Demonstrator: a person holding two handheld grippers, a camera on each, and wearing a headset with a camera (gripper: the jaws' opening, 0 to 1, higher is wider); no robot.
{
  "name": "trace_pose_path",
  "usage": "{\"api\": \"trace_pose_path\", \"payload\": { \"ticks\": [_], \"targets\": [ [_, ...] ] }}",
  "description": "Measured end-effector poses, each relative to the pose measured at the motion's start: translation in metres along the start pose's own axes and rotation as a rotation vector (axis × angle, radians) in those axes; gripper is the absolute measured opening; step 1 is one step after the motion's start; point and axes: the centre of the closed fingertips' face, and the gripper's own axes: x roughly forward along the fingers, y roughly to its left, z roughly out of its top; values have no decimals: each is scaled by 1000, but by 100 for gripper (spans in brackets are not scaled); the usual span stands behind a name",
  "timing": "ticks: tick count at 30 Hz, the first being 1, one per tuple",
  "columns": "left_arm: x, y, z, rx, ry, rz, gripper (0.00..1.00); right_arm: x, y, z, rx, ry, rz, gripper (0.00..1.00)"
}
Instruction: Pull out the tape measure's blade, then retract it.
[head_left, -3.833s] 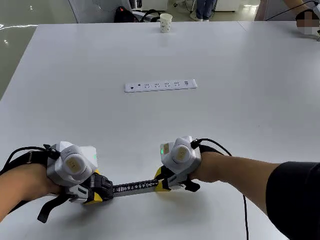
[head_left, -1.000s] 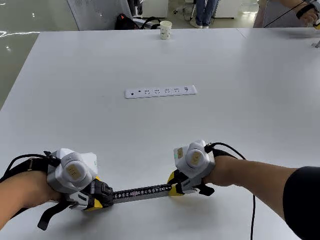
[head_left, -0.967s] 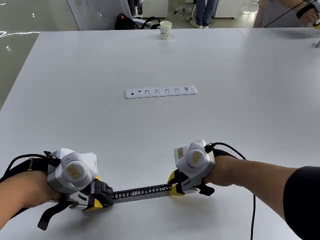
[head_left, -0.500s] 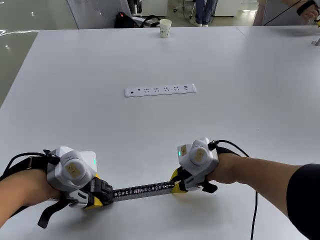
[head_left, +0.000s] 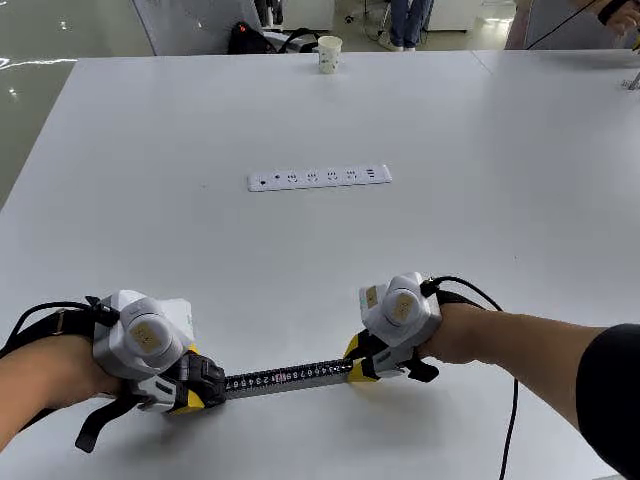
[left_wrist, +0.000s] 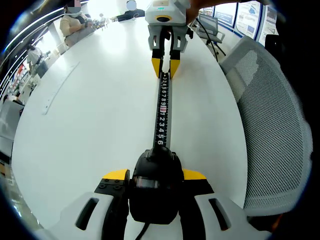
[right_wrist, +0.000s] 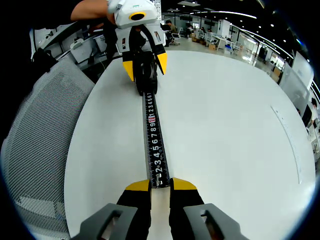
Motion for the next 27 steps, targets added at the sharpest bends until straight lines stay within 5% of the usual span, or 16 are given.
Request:
{"api": "trace_pose_path", "payload": {
  "ticks": [27],
  "targets": [
    [0,0,0,0,2,3,33,-7,-1,-11,5,6,-5,9]
  ]
}}
